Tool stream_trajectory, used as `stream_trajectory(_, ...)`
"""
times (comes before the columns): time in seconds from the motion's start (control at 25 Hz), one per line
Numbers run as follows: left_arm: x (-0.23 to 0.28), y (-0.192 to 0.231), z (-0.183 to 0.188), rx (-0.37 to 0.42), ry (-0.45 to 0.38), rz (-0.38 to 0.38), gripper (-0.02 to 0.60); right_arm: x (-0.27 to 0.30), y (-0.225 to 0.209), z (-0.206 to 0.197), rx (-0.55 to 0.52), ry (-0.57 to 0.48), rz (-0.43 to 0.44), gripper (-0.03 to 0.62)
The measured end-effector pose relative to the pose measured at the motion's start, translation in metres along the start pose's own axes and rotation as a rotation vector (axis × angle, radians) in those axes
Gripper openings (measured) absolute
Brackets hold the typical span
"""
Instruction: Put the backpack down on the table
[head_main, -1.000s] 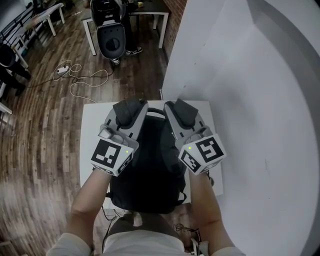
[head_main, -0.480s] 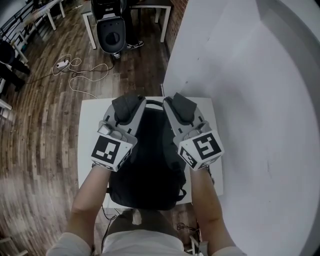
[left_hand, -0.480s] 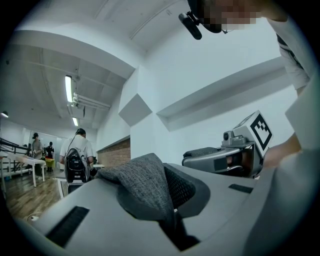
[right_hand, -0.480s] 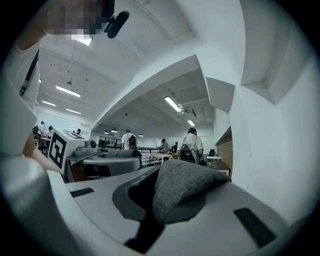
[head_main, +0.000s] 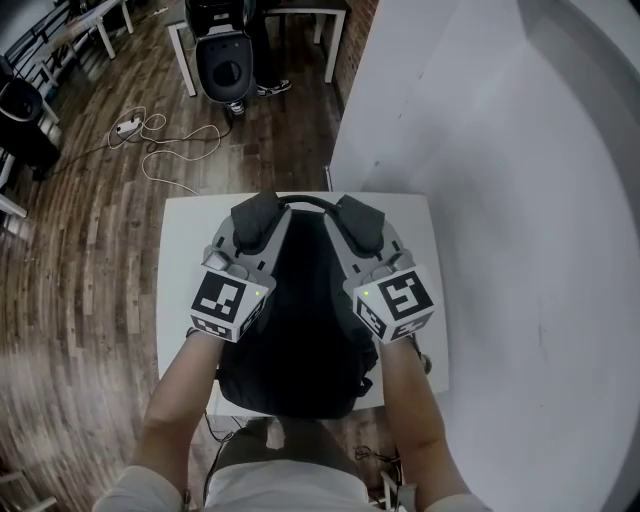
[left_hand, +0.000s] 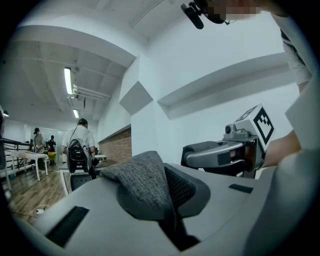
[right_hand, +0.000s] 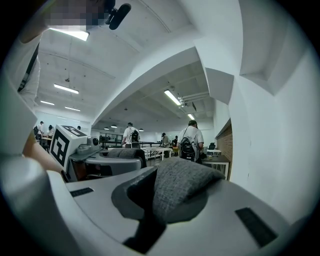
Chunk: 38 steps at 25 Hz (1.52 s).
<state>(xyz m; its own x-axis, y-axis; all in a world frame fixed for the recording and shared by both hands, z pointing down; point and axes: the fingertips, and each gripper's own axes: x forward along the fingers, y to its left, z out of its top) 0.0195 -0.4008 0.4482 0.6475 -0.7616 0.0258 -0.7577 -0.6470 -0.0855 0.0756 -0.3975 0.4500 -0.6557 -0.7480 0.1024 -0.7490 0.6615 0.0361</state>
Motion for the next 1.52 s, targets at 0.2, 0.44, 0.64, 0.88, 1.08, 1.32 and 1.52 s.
stream_trajectory(0.2, -0.003, -0.003, -0.017, -0.009, 0.037, -0.002, 0.028, -0.001, 0.004, -0.016, 0.009, 0.031, -0.001, 0.046)
stream_trajectory(0.44, -0.001, -0.006, -0.034, -0.018, 0.070, -0.004, 0.029, -0.004, 0.006, -0.033, 0.017, 0.061, 0.002, 0.046)
stream_trajectory(0.64, -0.012, -0.010, -0.044, -0.024, 0.101, -0.010, 0.028, -0.008, 0.016, -0.043, 0.019, 0.084, 0.005, 0.046)
stream_trajectory(0.88, -0.024, -0.015, -0.051, -0.028, 0.120, -0.017, 0.029, -0.016, 0.026, -0.050, 0.024, 0.095, -0.002, 0.048)
stream_trajectory(1.08, -0.032, -0.020, -0.055, -0.018, 0.125, -0.019, 0.029, -0.025, 0.036, -0.059, 0.013, 0.116, -0.011, 0.048)
stream_trajectory(1.32, -0.041, -0.026, -0.063, -0.010, 0.132, -0.027, 0.029, -0.033, 0.045, -0.072, 0.014, 0.143, -0.026, 0.053)
stream_trajectory(1.52, -0.056, -0.030, -0.067, -0.011, 0.151, -0.032, 0.029, -0.043, 0.056, -0.079, 0.045, 0.171, -0.033, 0.064)
